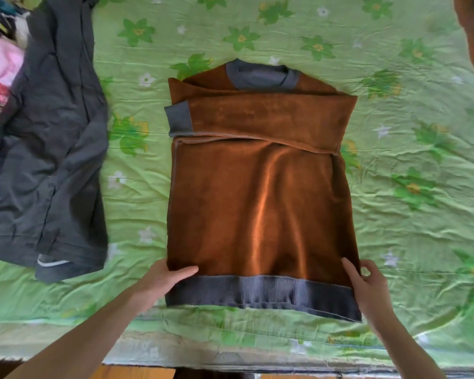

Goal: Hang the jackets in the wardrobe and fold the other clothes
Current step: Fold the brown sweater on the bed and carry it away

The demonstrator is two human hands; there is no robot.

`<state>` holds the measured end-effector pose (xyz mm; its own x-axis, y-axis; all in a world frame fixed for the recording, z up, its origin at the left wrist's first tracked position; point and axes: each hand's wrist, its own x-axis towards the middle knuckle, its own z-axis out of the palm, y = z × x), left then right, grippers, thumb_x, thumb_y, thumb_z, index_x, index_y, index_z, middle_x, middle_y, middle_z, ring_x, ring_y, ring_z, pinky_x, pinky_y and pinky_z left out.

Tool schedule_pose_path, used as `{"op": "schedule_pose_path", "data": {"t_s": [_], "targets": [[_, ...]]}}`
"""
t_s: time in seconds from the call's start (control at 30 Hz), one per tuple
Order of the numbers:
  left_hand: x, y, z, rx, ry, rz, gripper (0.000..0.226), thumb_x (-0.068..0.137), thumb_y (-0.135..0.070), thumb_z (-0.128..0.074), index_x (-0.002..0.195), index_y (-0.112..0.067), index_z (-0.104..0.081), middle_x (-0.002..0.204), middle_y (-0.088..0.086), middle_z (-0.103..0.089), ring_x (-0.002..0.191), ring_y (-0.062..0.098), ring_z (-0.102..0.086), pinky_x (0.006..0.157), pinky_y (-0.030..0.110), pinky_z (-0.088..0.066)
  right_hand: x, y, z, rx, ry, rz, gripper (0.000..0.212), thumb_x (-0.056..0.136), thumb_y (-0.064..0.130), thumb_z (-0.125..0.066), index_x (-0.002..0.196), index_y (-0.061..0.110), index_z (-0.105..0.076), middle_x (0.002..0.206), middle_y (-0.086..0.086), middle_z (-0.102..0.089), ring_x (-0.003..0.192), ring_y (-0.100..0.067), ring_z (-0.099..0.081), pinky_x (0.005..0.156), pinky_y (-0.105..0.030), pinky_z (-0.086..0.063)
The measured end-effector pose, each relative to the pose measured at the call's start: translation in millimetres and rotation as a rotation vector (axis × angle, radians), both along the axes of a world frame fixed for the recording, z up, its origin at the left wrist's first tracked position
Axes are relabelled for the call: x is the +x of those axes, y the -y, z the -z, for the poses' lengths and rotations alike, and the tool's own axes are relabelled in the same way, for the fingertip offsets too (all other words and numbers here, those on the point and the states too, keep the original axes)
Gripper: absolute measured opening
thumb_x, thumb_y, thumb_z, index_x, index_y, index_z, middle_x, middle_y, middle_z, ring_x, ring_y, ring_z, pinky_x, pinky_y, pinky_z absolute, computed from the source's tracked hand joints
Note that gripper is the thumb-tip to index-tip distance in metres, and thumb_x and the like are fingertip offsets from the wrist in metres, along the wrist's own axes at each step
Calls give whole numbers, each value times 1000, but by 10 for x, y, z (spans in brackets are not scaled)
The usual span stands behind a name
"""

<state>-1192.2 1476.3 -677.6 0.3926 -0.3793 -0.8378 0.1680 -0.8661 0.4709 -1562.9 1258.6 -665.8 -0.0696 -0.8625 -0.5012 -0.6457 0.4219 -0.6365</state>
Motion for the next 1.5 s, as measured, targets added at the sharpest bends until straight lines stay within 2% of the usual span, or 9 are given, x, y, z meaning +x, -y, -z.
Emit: {"op": "schedule_pose_path", "data": {"t_s": [0.13, 0.3, 0.47, 0.7, 0.77, 0.9, 1.03, 1.3, 1.5], "targets": [[48, -324, 4, -59, 336, -126, 18, 86, -29, -85, 84, -13, -79, 80, 2, -77, 81, 23, -73, 65, 31, -50, -240, -101, -22, -132, -102, 46, 23, 94, 35, -75, 90, 17, -59, 61, -4, -68, 59, -25, -65, 54, -38, -43], [-34, -599, 199, -47, 451, -88, 26, 94, -28, -79, 71, -17, -74, 72, -2, -75, 77, 24, -71, 63, 34, -47, -301, -276, 167, -74, -148, -80, 20, 97, 29, -72, 90, 15, -59, 66, -9, -68, 64, -26, -62, 62, -40, -42], [-73, -616, 258, -27, 554, 52, 33, 104, -45, -58, 86, -20, -68, 78, -2, -71, 76, 21, -67, 64, 38, -48, -319, -316, 321, -116, -231, -134, 23, 100, 39, -64, 98, 18, -57, 97, -17, -76, 91, -42, -69, 68, -41, -40], [-210, -633, 203, 124, 815, 226, 21, 108, -31, -45, 95, -14, -47, 71, 5, -58, 56, 25, -54, 55, 39, -43, -339, -500, 216, -216, -443, -264, 43, 88, 49, -77, 101, 15, -56, 63, -8, -67, 65, -39, -70, 58, -40, -48], [-291, -594, 174, 120, 905, 284, 18, 98, -19, -61, 105, -10, -46, 87, 11, -57, 65, 30, -56, 58, 43, -48, -350, -498, 187, -228, -495, -301, 50, 82, 50, -81, 108, 18, -53, 71, -5, -69, 67, -37, -70, 59, -39, -48], [-220, -383, 232, 76, 1103, 549, 63, 72, -5, -73, 133, -1, -56, 116, 20, -56, 99, 42, -58, 79, 55, -51, -238, -332, 262, -439, -458, -468, 51, 86, 37, -79, 124, 16, -53, 105, -6, -60, 93, -36, -62, 71, -48, -55], [66, 133, 240, -110, 1140, 720, 51, 90, -24, -49, 137, -8, -60, 134, 13, -59, 117, 34, -61, 96, 51, -53, 182, 23, 290, -544, -362, -616, 49, 91, 49, -50, 129, 19, -57, 128, 1, -58, 111, -25, -58, 90, -47, -52], [1093, 1671, 54, -452, 1210, 762, 43, 103, -32, -39, 135, -13, -61, 125, 3, -69, 116, 25, -64, 96, 43, -54, 1400, 1307, 204, -588, -297, -664, 42, 105, 47, -48, 138, 22, -56, 146, 2, -56, 134, -25, -53, 111, -47, -44], [1944, 2666, 14, -401, 1259, 817, 51, 109, -35, -37, 152, -9, -48, 152, 13, -54, 142, 34, -49, 113, 50, -43, 2043, 2157, 53, -545, -313, -668, 51, 107, 44, -43, 149, 17, -52, 159, -6, -46, 148, -29, -39, 119, -48, -33]]}}
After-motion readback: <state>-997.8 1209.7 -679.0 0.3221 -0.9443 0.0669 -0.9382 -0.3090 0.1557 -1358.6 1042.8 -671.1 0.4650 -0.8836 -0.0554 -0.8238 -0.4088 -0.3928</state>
